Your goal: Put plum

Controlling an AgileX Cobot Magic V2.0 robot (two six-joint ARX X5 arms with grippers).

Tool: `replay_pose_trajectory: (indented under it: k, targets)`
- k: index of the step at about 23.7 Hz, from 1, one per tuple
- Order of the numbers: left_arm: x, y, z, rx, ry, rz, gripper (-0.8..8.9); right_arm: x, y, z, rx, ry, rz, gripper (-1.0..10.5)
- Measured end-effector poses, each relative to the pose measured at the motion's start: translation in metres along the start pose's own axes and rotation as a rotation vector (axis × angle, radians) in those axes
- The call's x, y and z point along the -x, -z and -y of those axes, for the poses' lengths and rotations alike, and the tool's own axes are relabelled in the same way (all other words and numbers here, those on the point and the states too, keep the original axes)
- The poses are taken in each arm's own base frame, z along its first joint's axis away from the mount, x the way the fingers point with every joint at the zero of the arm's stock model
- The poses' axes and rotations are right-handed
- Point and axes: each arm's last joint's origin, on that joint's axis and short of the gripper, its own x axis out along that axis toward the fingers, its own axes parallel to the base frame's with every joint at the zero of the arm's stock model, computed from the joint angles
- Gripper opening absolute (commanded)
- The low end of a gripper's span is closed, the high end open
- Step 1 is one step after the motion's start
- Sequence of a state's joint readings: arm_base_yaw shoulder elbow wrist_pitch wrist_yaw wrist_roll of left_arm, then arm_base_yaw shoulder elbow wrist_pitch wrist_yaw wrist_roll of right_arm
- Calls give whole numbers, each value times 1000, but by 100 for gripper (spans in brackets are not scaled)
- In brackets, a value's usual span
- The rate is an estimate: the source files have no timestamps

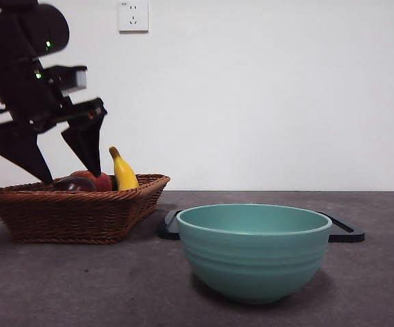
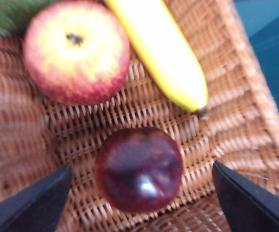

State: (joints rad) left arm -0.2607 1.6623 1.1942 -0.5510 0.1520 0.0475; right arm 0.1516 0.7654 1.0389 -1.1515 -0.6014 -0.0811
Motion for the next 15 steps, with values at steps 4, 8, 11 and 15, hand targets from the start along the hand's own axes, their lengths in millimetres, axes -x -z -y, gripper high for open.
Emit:
replay_pose_trajectory:
  k: [4,8,11,15]
  targets:
    - [-21,4,-1,-3,5,-55,459,0,0,0,0,0,0,436]
    - [-28,5,-2,-8,6,-63,429,0,0,0,0,0,0,436]
    - [-28,4,-2,-10,6,-58,310,0,0,0,0,0,0,436]
    - [-28,4,-2,-10,6,-60,302,0,0,0,0,0,0,436]
